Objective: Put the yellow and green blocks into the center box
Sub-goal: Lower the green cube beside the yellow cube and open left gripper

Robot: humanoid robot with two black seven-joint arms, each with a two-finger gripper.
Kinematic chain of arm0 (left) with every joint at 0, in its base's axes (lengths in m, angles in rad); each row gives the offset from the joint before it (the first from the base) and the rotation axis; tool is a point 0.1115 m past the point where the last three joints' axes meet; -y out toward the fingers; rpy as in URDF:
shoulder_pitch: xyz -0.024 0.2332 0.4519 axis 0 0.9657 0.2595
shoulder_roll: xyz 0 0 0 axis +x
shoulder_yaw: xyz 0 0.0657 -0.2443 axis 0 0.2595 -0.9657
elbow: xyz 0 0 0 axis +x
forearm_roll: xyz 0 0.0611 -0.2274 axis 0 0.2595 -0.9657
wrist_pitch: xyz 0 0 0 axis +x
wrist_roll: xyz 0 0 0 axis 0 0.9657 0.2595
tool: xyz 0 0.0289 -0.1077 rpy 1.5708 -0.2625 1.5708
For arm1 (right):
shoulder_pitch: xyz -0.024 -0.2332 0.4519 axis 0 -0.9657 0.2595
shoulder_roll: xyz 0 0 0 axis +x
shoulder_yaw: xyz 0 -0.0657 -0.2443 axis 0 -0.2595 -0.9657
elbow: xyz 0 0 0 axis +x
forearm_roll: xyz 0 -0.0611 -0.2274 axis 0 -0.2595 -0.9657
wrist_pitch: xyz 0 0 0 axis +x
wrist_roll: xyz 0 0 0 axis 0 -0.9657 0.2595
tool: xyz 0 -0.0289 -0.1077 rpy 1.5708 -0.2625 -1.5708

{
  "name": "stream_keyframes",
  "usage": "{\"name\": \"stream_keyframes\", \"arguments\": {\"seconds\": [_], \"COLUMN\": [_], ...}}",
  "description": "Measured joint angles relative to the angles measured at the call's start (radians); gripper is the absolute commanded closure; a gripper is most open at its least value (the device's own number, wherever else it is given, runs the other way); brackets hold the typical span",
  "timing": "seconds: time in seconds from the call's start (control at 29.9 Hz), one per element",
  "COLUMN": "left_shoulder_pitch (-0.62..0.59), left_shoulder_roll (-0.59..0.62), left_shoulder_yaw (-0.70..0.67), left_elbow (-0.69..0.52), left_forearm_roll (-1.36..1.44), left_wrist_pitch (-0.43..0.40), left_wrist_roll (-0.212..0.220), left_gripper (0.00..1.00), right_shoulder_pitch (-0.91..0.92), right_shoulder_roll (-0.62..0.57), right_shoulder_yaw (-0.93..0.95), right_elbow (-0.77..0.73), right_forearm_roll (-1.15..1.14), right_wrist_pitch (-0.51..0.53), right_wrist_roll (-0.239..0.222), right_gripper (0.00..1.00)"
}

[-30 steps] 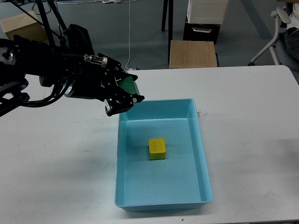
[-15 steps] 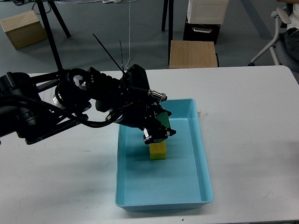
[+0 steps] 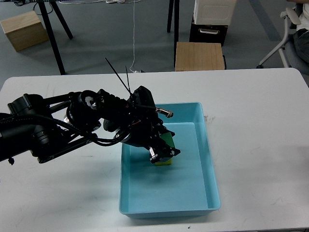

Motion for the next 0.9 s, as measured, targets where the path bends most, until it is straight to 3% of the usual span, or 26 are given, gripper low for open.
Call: {"name": "stream_keyframes", "arguments": {"seconds": [0.2,0.5,0.6,0.9], "left_shoulder_pitch": [0.006,0.007,0.007,-0.01], "left_shoulder_roll": [-0.02,-0.03,-0.03,0.085], "left_shoulder_yaw": [-0.007,-0.015,-0.034,-0.115], "left_elbow": [0.01,0.021,0.025,-0.029], "left_forearm_roll": [0.0,0.0,0.0,-0.177], "left_wrist_pitch": [0.0,0.0,0.0,0.0], "left_wrist_roll": [0.0,0.0,0.0,0.0], "left_gripper": [0.3,0.12,0.0,0.0], "right_shoulder_pitch": [0.0,0.0,0.0,0.029], "right_shoulder_roll": [0.0,0.0,0.0,0.001], "right_shoulder_yaw": [0.0,0.001,0.001,-0.009], "right_elbow": [0.0,0.0,0.001,0.01], "right_forearm_roll": [0.0,0.0,0.0,0.007], "right_wrist_pitch": [0.0,0.0,0.0,-0.023], "right_wrist_roll": [0.0,0.0,0.0,0.002], "right_gripper": [0.03,0.03,0.03,0.02]}}
